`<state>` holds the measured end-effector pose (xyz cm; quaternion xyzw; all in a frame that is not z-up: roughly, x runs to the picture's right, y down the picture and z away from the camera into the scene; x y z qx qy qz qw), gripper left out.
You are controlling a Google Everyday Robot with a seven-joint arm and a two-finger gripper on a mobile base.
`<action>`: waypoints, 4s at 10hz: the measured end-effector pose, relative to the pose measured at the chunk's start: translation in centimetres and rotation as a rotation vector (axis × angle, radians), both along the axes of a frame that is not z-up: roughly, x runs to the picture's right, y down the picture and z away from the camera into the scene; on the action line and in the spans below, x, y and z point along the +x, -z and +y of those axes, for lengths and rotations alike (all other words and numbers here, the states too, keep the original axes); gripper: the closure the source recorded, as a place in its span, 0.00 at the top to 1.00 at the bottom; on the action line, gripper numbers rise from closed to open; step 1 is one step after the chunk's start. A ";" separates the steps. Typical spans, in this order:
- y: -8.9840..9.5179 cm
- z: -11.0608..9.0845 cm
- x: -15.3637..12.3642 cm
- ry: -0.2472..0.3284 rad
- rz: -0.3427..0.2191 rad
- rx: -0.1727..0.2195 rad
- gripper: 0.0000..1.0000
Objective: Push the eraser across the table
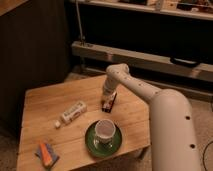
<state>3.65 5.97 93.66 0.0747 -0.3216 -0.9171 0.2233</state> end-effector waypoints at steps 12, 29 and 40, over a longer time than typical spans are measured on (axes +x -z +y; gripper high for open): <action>5.6 0.6 8.9 -0.053 0.280 -0.037 0.00; 0.4 4.7 12.5 -0.111 0.251 -0.012 0.00; -0.1 3.2 3.0 0.027 0.084 0.001 0.00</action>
